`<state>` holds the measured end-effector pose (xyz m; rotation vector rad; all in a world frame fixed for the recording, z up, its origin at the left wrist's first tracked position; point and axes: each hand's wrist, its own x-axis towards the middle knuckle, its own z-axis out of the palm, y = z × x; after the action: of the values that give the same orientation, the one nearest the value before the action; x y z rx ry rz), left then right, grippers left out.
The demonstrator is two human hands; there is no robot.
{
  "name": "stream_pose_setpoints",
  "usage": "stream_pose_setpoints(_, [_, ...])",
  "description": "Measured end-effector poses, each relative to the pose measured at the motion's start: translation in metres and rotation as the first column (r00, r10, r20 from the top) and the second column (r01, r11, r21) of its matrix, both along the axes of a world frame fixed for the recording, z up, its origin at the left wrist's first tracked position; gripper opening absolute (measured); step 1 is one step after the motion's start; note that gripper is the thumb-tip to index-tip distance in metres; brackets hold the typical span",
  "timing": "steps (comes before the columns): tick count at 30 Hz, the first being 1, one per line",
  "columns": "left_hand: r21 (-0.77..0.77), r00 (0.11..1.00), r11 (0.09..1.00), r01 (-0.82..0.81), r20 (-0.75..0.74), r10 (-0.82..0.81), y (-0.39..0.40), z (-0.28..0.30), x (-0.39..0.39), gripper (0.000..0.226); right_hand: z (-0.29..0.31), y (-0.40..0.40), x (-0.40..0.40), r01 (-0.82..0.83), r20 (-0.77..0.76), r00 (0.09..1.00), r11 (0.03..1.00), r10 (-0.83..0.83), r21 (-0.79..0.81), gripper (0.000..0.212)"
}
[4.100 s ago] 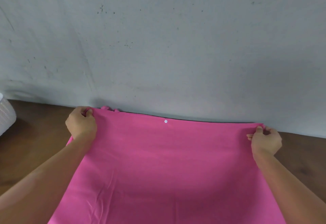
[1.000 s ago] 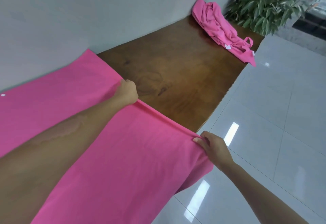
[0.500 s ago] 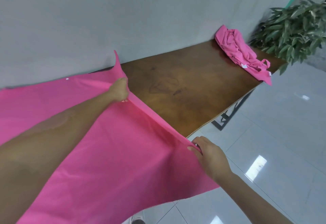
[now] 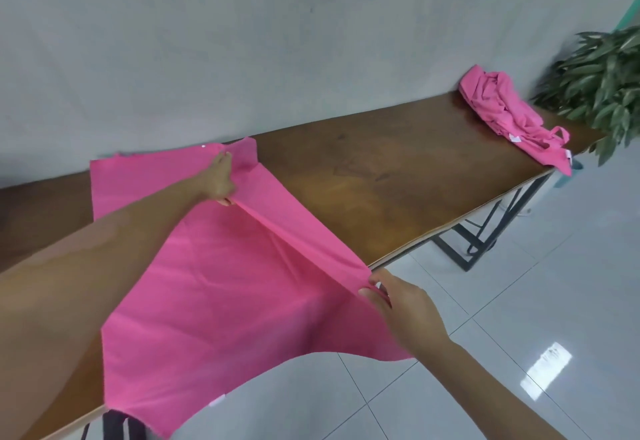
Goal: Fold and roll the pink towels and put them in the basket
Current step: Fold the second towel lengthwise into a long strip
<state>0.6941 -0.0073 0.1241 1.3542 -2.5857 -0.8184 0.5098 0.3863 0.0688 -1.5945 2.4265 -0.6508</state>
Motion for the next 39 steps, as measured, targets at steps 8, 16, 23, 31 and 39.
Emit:
stream_pose_setpoints(8, [-0.181,0.994,0.978,0.108,0.055,-0.099,-0.008,0.011,0.049,0.103,0.015,0.002,0.075,0.037,-0.013,0.999,0.997,-0.038,-0.063,0.015])
stream_pose_setpoints(16, [-0.325,0.970,0.914,0.242,0.088,-0.225,-0.028,0.029,0.110,0.102,0.033,-0.005,0.186,0.152,0.052,0.988,0.983,-0.148,-0.103,0.007])
stream_pose_setpoints(23, [-0.378,0.966,0.890,0.255,0.067,-0.248,-0.044,0.038,0.176,0.103,0.031,-0.017,0.287,0.103,0.081,0.993,0.982,-0.091,-0.160,0.009])
stream_pose_setpoints(31, [-0.409,0.983,0.894,0.183,0.058,-0.175,-0.062,0.007,0.238,0.096,0.000,-0.039,0.349,-0.106,0.001,0.994,0.994,0.106,-0.001,0.029])
stream_pose_setpoints(39, [-0.319,0.966,0.928,0.193,0.226,-0.124,-0.059,-0.045,0.257,0.083,-0.005,-0.057,0.320,-0.039,-0.050,0.998,0.994,0.044,0.102,0.022])
